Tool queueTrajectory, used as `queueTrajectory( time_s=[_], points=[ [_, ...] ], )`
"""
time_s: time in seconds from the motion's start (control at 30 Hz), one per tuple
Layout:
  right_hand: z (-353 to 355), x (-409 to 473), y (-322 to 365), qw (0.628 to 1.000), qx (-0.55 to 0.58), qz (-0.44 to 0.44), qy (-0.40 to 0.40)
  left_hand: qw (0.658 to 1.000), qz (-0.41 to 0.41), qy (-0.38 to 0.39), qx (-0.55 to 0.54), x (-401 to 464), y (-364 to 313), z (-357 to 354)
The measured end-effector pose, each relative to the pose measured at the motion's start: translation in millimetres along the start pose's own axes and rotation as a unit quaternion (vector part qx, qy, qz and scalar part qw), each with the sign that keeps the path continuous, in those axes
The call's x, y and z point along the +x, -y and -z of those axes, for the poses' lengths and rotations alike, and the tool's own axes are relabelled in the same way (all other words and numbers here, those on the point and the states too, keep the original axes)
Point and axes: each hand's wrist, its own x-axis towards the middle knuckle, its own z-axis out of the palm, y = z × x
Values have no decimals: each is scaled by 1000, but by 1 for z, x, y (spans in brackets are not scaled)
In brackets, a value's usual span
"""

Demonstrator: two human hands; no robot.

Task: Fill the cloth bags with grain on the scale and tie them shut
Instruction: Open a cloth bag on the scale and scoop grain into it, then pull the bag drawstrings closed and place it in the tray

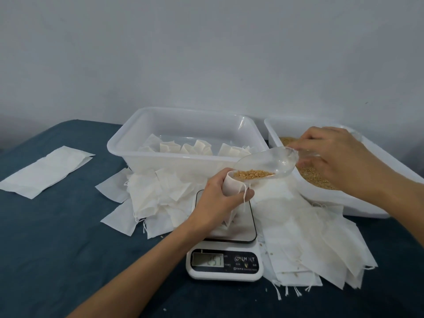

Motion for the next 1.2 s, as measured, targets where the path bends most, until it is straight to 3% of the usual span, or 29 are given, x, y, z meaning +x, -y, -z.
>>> queueTrajectory(
  time_s=[0.13,0.3,0.47,0.63,0.77,0.9,0.97,1.07,1.13,1.2],
  points=[
    [-7,-5,-9,994,89,-56,6,1000,5,-8,6,1,0,1],
    [-21,-7,-54,967,163,-196,17,1000,15,8,5,5,0,4],
    [-45,-8,-111,940,53,-336,27,1000,-11,23,10,5,-5,10],
    [-75,-18,-144,890,-7,-435,137,997,-53,-36,-39,12,-19,29],
    [-86,-14,-146,877,-19,-442,187,991,-68,-110,-42,35,-39,61],
    [-81,-11,-139,877,-101,-426,199,985,-69,-154,34,87,-64,106],
    [-76,-8,-125,907,-122,-391,95,981,-53,-165,91,118,-71,124],
    [-75,1,-75,954,31,-277,-109,958,7,-177,226,156,-63,146],
    [-78,4,-24,959,147,-188,-154,926,53,-181,327,171,-50,158],
    [-86,2,14,950,232,-136,-157,910,94,-179,363,179,-37,165]
  ],
)
